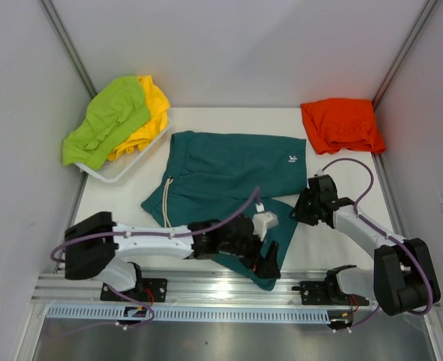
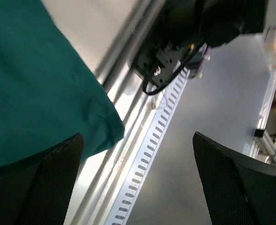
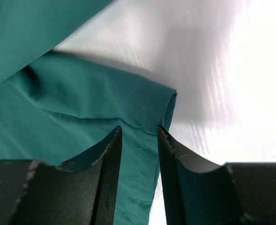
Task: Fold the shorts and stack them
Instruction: Flatten the shorts out
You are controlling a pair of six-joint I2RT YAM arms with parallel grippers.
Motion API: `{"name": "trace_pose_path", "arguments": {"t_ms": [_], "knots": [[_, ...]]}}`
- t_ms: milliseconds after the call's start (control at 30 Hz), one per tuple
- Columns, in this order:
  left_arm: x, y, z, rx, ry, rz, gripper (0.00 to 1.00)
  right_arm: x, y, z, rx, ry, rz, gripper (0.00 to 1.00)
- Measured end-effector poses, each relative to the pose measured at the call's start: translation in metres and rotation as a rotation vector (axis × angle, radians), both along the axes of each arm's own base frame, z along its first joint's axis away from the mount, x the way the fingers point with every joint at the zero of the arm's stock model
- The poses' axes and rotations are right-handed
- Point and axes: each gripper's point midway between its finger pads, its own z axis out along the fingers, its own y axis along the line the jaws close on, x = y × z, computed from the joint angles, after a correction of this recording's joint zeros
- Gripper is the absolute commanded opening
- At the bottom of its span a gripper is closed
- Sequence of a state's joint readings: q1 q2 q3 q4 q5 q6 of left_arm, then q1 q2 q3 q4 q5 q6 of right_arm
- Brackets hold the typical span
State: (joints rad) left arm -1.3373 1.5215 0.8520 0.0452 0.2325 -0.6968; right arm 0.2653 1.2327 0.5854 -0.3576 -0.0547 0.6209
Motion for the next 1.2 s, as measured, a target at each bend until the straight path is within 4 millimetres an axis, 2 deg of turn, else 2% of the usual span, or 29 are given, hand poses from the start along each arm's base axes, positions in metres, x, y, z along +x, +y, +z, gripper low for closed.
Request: {"name": "trace_pose_path", "arguments": {"t_ms": [67, 200, 300, 467, 533, 633, 767, 1033, 1200], "knots": [[0.023, 0.012, 0.014, -0.037, 0.004, 0.05, 0.99, 0.001, -0.003, -0.001, -0.013, -0.003, -0.006, 0.37], [0.05, 0.035, 0.033, -0.076, -0.016, 0.118, 0.99, 0.004, -0.011, -0.007, -0.037, 0.009, -0.023, 0.2], [0.07, 0.056, 0.037, -0.067, -0.029, 0.181, 0.99, 0.005, -0.017, -0.014, -0.048, 0.027, -0.038, 0.22], [0.132, 0.117, 0.028, 0.0, -0.05, 0.423, 0.99, 0.007, -0.024, -0.018, -0.075, 0.038, -0.057, 0.22], [0.152, 0.141, 0.029, 0.026, -0.069, 0.516, 0.99, 0.011, -0.025, -0.018, -0.086, 0.036, -0.061, 0.21], [0.175, 0.172, 0.034, 0.044, -0.092, 0.632, 0.99, 0.021, -0.028, -0.019, -0.101, 0.045, -0.071, 0.13], [0.198, 0.211, 0.038, 0.054, -0.105, 0.774, 0.99, 0.047, -0.029, -0.019, -0.109, 0.045, -0.076, 0.0], [0.214, 0.265, 0.051, 0.052, -0.151, 0.973, 0.99, 0.108, -0.035, -0.018, -0.107, 0.023, -0.101, 0.0], [0.218, 0.284, 0.049, 0.083, -0.164, 1.045, 0.99, 0.153, -0.053, -0.016, -0.135, 0.024, -0.148, 0.0]]}}
